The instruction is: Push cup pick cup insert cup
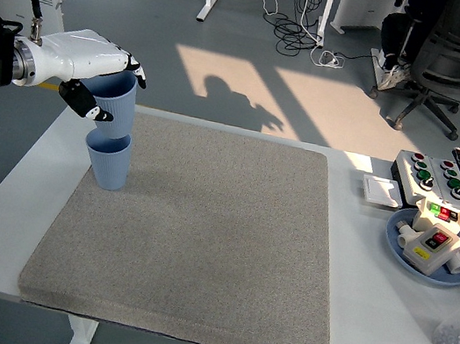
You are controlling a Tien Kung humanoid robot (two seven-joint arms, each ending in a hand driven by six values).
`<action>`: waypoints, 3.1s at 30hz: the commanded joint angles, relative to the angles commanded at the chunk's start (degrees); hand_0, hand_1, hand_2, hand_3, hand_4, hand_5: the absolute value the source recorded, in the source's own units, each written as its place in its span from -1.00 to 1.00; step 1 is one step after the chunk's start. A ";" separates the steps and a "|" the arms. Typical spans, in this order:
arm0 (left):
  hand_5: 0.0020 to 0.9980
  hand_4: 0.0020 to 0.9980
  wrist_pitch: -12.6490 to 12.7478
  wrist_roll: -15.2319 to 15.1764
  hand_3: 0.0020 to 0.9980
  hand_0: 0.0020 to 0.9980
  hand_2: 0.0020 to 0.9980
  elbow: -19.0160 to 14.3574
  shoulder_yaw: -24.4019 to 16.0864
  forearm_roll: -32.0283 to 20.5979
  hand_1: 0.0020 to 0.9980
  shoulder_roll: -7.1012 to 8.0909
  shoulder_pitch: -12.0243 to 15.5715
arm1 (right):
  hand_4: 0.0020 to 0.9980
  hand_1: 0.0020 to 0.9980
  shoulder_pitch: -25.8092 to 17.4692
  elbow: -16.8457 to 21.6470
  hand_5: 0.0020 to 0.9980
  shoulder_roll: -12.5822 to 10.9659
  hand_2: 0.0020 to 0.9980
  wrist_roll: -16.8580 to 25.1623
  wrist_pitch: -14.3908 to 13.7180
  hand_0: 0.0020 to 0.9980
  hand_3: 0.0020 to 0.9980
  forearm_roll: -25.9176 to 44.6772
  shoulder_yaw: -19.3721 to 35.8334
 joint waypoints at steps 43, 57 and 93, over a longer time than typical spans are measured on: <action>-1.00 -0.12 10.51 -5.14 0.01 0.03 0.55 19.58 9.20 -8.89 0.16 -7.44 -0.67 | -0.74 0.28 1.33 0.15 -0.16 -0.31 0.31 0.08 0.20 0.42 0.19 -0.58 -0.64; -0.72 0.70 11.45 -6.10 0.77 0.02 0.88 20.69 9.70 -10.55 0.42 -7.38 -0.30 | -0.74 0.28 1.47 0.15 -0.16 -0.28 0.31 0.07 0.17 0.43 0.19 -0.69 -0.56; 0.36 0.33 20.16 2.82 0.32 0.48 0.58 6.28 -15.81 -44.49 0.55 -4.48 17.72 | -0.74 0.28 0.19 0.14 -0.16 0.12 0.31 0.12 -0.04 0.43 0.19 -0.26 -0.44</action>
